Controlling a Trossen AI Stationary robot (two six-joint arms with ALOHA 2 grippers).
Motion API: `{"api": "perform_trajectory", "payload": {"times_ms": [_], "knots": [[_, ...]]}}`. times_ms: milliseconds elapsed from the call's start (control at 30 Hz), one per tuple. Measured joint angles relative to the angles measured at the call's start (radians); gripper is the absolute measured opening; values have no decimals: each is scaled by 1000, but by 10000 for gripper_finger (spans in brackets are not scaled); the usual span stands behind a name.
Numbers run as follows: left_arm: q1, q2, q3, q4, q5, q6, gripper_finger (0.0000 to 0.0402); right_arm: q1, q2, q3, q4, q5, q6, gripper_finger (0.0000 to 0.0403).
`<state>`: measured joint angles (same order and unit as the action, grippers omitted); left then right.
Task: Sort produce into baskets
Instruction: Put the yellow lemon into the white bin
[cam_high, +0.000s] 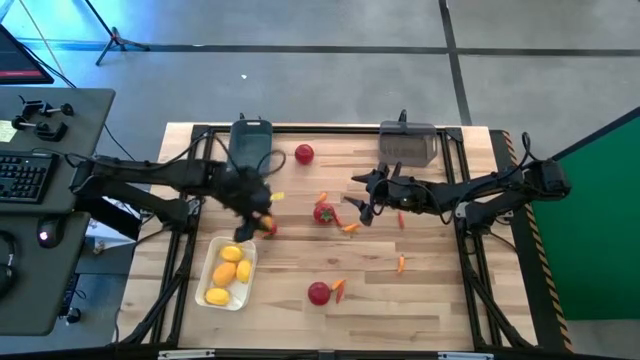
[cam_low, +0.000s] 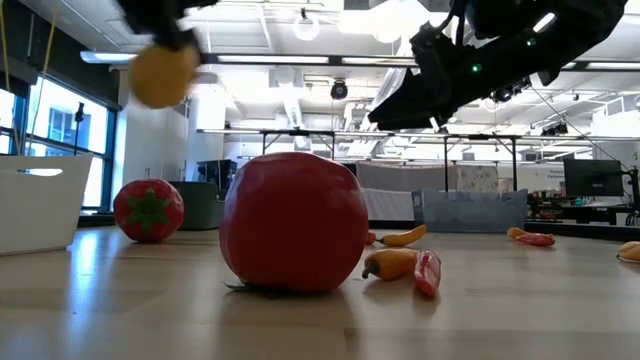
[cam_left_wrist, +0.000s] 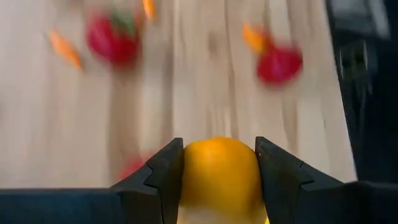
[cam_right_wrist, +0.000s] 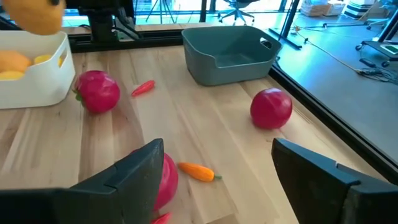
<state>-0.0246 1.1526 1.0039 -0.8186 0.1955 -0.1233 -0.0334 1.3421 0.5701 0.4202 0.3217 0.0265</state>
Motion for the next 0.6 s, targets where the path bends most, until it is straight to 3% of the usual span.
{"api": "perform_trajectory", "payload": {"times_ms": [267,433,600], "knots": [[-173,-22,-3,-232,4,-230,145,-3,0,0,-1,15,-7,288],[-283,-22,-57,-220,24,-328,145,-20,0,0,-7,14,-7,288],[-355,-21,-146,-99,118,-423,144,-41,0,0,-11,14,-8,288]]}}
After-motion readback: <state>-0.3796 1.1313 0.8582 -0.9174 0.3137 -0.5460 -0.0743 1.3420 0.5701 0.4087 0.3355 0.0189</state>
